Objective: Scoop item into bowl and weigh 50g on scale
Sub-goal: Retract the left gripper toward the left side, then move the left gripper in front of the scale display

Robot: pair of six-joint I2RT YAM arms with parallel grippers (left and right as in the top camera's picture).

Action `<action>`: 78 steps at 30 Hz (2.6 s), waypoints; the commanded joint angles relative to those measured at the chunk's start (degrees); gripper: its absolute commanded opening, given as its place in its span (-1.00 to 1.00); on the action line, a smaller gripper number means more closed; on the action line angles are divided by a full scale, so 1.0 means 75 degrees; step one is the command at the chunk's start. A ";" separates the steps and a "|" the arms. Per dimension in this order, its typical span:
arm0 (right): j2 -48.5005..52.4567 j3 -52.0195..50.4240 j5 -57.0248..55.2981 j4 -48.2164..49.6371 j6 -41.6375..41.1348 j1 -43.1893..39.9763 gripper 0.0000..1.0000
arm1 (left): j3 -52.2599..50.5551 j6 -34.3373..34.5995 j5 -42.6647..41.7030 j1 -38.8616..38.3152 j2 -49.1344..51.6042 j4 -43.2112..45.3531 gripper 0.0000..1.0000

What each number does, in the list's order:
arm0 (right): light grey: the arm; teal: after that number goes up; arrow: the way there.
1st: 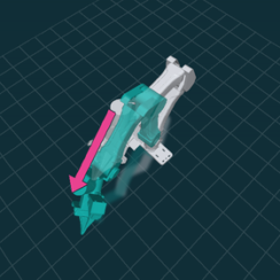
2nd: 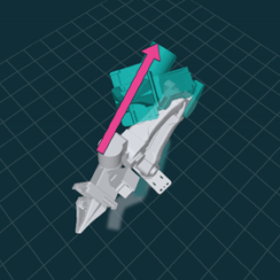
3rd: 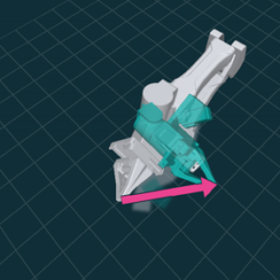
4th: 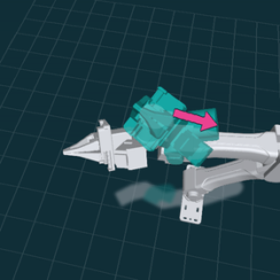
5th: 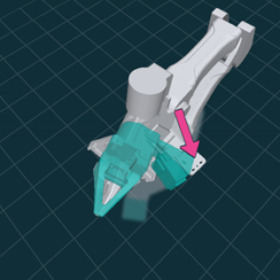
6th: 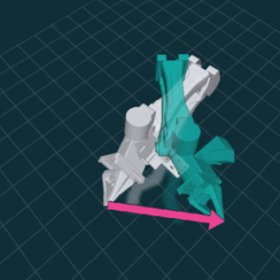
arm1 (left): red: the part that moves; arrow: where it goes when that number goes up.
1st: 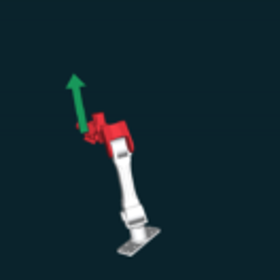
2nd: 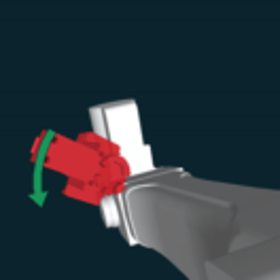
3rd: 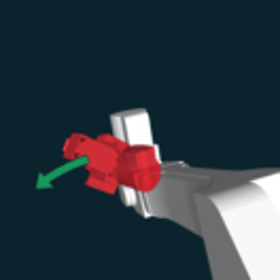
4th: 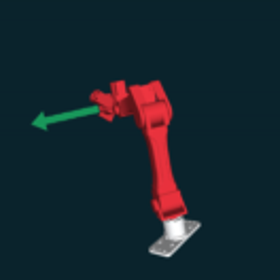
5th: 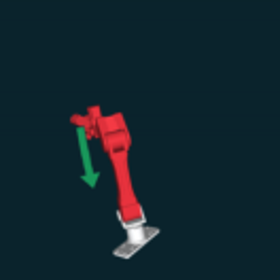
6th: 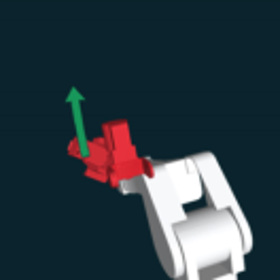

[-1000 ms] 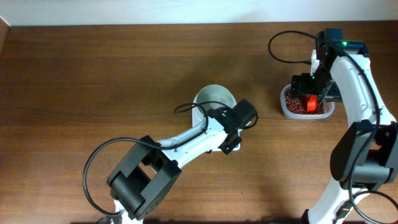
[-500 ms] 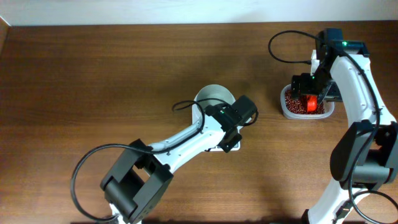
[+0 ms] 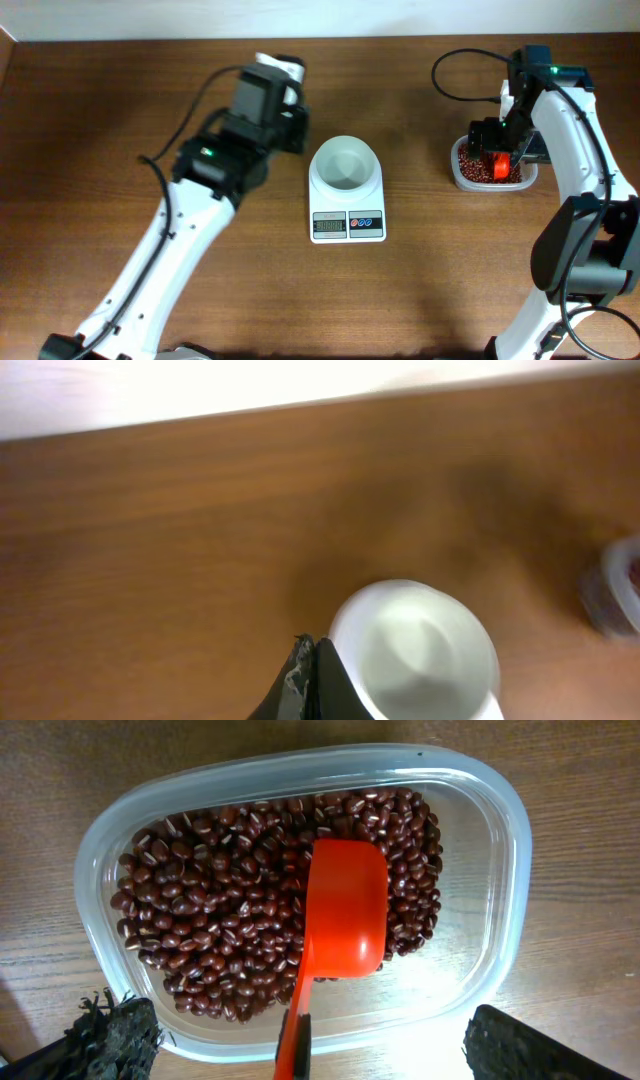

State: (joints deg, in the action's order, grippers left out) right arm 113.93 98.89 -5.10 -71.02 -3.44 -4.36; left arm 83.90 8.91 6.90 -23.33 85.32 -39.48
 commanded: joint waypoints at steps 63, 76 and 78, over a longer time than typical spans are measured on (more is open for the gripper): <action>-0.0041 0.0087 -0.0012 -0.0006 -0.0029 -0.0026 0.98 | -0.2521 -0.0312 -0.0915 -0.1606 0.0382 -0.1789 -0.86; -0.0041 0.0087 -0.0012 -0.0006 -0.0029 -0.0026 0.98 | -0.2387 -0.0458 -0.0740 -0.2139 0.0379 -0.1737 0.99; -0.0041 0.0087 -0.0012 -0.0006 -0.0026 -0.0026 0.98 | -0.2387 -0.0452 -0.0743 -0.2139 0.0379 -0.1731 0.99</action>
State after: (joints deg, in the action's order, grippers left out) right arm 113.93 98.89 -5.10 -71.07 -3.46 -4.36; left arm 64.77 5.98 0.34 -39.27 87.77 -52.49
